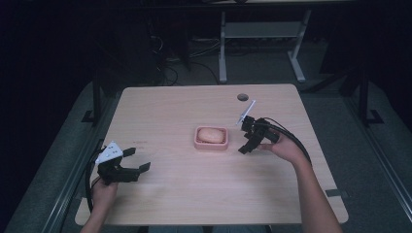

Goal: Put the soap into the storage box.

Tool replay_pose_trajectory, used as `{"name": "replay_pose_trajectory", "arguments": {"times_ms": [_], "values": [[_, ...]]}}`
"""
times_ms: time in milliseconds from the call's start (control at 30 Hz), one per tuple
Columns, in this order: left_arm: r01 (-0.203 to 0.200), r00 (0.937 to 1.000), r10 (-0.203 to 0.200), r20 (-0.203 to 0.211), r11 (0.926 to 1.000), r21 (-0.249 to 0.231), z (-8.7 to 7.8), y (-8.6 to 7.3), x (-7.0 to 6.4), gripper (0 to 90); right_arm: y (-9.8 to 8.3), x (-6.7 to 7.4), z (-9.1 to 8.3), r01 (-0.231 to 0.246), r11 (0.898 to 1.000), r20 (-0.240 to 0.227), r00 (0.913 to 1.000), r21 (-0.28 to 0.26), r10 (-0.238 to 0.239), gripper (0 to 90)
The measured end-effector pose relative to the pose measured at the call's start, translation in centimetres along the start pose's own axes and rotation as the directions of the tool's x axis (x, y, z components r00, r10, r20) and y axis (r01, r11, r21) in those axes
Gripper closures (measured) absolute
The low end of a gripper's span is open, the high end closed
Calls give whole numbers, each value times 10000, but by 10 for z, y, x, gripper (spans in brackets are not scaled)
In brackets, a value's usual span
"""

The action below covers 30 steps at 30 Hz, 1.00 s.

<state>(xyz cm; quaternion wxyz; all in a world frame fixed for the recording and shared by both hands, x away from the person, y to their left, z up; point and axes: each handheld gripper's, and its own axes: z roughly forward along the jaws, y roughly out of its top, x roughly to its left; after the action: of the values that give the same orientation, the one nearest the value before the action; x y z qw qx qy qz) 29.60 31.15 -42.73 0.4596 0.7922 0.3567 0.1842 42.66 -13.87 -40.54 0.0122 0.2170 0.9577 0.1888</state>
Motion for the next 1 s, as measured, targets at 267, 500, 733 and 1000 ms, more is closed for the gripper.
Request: {"name": "replay_pose_trajectory", "arguments": {"times_ms": [267,500,733,1000], "values": [[24,10000,-24,5,10000,8,1,0,0,143,-13,3,-3,-132,9998,68,9999,-171,134,279],[30,10000,-30,4,10000,16,1,0,0,143,-22,7,-8,-137,9994,156,9998,-316,142,276],[25,10000,-25,-14,10000,-8,1,-1,0,143,-35,12,-7,-252,9991,197,9995,-338,258,279],[40,10000,-40,-10,10000,-5,2,-1,-1,143,-54,14,-7,-495,9975,185,9986,-499,505,277]]}}
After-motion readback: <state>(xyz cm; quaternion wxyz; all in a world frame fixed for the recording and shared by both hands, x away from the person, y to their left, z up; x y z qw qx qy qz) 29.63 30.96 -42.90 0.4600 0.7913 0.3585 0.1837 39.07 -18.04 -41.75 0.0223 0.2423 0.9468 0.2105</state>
